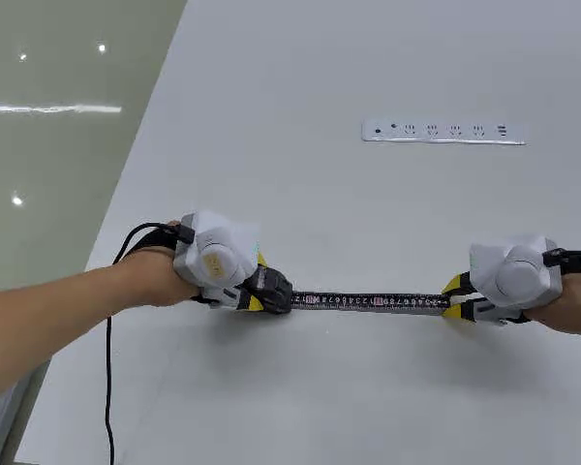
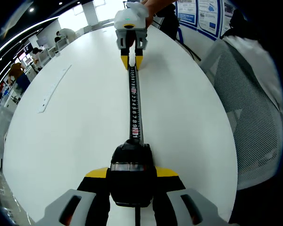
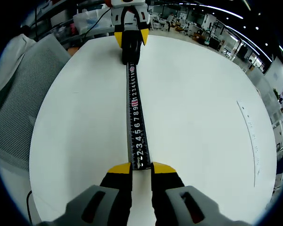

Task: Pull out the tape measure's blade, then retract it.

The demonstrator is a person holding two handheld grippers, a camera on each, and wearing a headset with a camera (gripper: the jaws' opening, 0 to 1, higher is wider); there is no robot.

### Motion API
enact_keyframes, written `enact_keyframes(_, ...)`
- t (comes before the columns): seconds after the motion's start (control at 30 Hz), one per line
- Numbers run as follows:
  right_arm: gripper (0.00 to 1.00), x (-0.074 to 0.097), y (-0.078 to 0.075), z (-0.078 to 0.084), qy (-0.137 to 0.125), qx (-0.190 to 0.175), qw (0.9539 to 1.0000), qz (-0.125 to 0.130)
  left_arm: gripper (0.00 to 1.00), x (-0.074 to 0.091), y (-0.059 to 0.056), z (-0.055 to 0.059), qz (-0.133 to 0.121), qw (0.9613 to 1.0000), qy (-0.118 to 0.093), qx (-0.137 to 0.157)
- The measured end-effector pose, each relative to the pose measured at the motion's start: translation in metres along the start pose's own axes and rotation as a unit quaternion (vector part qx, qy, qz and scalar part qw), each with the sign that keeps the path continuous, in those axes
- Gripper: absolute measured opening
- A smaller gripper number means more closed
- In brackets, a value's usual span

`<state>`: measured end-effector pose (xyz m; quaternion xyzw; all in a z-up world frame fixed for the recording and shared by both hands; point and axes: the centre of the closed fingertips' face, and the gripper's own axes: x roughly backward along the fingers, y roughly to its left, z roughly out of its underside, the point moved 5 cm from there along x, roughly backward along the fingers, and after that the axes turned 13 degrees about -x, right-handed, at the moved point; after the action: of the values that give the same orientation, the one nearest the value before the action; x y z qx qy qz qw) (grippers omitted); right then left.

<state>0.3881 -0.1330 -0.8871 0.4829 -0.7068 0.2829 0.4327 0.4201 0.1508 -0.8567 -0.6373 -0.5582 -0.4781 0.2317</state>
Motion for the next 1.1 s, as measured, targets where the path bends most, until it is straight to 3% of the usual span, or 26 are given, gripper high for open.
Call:
enact_keyframes(0.33,0.16,-0.001,-0.003,0.002,0.012,0.012,0.9998,0.012,0.32,0.0,0.0,-0.001,-0.003,1.0,-0.001,0.001)
enact_keyframes(0.63,0.22,-0.002,-0.007,0.001,0.016,0.003,0.9994,0.03,0.38,-0.002,0.004,-0.003,-0.016,0.9996,0.006,0.022)
enact_keyframes(0.8,0.23,-0.002,-0.007,0.002,0.011,-0.012,0.9992,0.036,0.39,0.0,0.006,-0.005,-0.026,0.9991,0.004,0.032)
enact_keyframes(1.1,0.27,0.005,-0.01,0.004,-0.022,-0.089,0.9937,0.064,0.42,0.01,0.008,-0.006,-0.059,0.996,-0.001,0.068)
